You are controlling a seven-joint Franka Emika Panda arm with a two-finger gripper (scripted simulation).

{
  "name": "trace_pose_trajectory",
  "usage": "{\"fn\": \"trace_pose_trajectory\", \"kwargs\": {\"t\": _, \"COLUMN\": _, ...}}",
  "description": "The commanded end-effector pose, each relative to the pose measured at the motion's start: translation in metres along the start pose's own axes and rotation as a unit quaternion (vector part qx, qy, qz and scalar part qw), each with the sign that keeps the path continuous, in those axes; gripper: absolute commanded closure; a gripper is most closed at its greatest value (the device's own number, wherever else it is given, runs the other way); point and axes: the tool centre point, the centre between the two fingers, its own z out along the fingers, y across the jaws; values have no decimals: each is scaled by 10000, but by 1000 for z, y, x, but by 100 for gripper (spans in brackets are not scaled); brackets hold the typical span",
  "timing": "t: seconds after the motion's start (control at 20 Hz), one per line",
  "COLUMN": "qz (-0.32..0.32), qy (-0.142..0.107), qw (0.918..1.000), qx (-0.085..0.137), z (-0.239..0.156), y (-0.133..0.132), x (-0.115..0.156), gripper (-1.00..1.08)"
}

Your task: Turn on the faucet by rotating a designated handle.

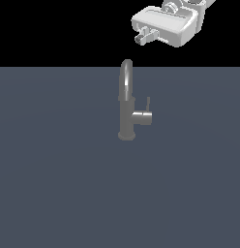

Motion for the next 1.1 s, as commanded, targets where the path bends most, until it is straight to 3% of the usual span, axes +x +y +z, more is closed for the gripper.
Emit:
{"fn": "trace_pose_trajectory", "kwargs": {"t": 0.0, "qz": 229, "qy": -212, "qw": 9992, "qx": 254, "z": -1, "y": -1, "x": 19, "gripper": 108}}
{"fn": "trace_pose_trajectory", "kwargs": {"t": 0.2, "qz": 622, "qy": -565, "qw": 9941, "qx": 683, "z": -1, "y": 1, "x": 52, "gripper": 108}}
{"fn": "trace_pose_trajectory", "kwargs": {"t": 0.45, "qz": 1145, "qy": -1031, "qw": 9801, "qx": 1252, "z": 2, "y": 6, "x": 95, "gripper": 108}}
{"fn": "trace_pose_trajectory", "kwargs": {"t": 0.8, "qz": 1848, "qy": -1642, "qw": 9479, "qx": 2007, "z": 16, "y": 19, "x": 152, "gripper": 108}}
{"fn": "trace_pose_trajectory", "kwargs": {"t": 1.05, "qz": 2236, "qy": -1972, "qw": 9233, "qx": 2419, "z": 29, "y": 28, "x": 182, "gripper": 108}}
